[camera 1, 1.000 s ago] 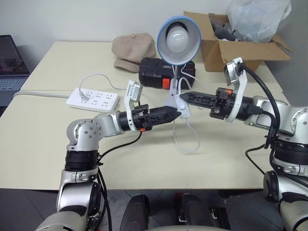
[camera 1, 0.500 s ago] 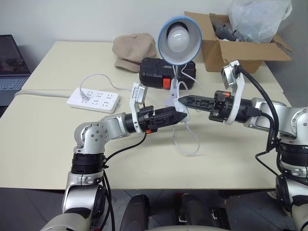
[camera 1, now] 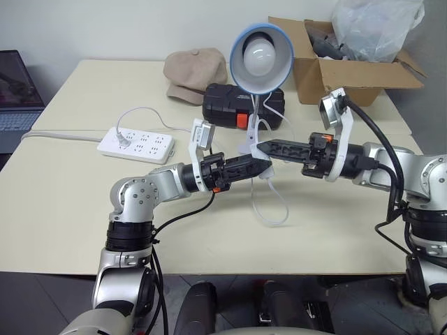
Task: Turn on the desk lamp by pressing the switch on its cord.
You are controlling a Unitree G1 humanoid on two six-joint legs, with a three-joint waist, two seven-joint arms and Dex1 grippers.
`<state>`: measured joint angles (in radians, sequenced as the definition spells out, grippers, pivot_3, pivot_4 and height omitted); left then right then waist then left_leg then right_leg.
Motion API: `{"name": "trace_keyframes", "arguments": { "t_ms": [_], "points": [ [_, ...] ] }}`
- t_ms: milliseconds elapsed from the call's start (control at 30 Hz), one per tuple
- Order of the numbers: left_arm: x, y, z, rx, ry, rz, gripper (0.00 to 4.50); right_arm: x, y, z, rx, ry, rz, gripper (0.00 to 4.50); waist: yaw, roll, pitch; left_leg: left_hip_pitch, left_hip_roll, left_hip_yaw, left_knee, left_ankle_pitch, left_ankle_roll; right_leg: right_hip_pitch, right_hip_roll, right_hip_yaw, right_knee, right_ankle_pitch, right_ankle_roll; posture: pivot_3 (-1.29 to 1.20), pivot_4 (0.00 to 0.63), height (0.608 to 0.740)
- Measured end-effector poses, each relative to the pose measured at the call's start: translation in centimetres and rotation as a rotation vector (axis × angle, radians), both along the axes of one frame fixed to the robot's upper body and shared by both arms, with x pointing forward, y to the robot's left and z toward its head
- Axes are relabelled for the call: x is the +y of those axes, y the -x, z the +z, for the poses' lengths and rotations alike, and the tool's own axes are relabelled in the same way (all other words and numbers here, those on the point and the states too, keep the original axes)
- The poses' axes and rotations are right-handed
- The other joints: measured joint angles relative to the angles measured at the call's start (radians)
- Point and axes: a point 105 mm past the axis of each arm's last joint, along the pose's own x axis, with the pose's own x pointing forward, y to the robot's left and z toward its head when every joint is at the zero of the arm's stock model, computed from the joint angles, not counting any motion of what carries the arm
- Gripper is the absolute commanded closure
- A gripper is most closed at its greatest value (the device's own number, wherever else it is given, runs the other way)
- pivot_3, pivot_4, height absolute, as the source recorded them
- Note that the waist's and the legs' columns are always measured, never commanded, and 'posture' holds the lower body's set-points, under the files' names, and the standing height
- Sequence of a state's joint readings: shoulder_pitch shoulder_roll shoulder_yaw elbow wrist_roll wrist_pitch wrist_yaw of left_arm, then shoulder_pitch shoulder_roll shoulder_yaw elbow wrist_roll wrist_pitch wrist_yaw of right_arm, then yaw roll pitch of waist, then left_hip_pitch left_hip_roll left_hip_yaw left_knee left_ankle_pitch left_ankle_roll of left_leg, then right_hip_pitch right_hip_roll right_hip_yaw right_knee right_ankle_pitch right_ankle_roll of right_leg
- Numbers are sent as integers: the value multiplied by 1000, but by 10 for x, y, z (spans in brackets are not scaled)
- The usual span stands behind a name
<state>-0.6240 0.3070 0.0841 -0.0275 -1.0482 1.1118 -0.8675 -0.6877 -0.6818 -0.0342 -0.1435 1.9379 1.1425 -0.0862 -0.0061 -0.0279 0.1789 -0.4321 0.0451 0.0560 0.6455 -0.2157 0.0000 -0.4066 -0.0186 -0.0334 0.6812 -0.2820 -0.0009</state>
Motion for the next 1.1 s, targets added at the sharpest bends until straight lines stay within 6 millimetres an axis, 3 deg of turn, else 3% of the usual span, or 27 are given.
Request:
{"name": "trace_keyframes", "arguments": {
  "t_ms": [367, 633, 700, 1100],
  "points": [
    [0, 4, 2, -8, 17, -32, 3827, 1, 0, 1, -3, -10, 8, 4118, 0, 0, 0, 0, 0, 0, 0, 0, 0, 0, 0, 0, 0, 0, 0, 0, 150, 740],
    [1, 5, 5, -9, 41, -43, 3919, 3, 1, 5, -11, -23, 22, 4118, 0, 0, 0, 0, 0, 0, 0, 0, 0, 0, 0, 0, 0, 0, 0, 0, 150, 740],
    [2, 6, 5, -5, 42, -45, 3227, 3, 2, 5, -11, -25, 24, 4118, 1, 0, 0, 0, 0, 0, 0, 0, 0, 0, 0, 0, 0, 0, 0, 0, 150, 740],
    [3, 8, 1, 20, 16, -63, 1294, 3, 1, 6, -13, -31, 17, 4118, 1, 0, 0, 0, 0, 0, 0, 0, 0, 0, 0, 0, 0, 0, 0, 0, 150, 740]
  ]
}}
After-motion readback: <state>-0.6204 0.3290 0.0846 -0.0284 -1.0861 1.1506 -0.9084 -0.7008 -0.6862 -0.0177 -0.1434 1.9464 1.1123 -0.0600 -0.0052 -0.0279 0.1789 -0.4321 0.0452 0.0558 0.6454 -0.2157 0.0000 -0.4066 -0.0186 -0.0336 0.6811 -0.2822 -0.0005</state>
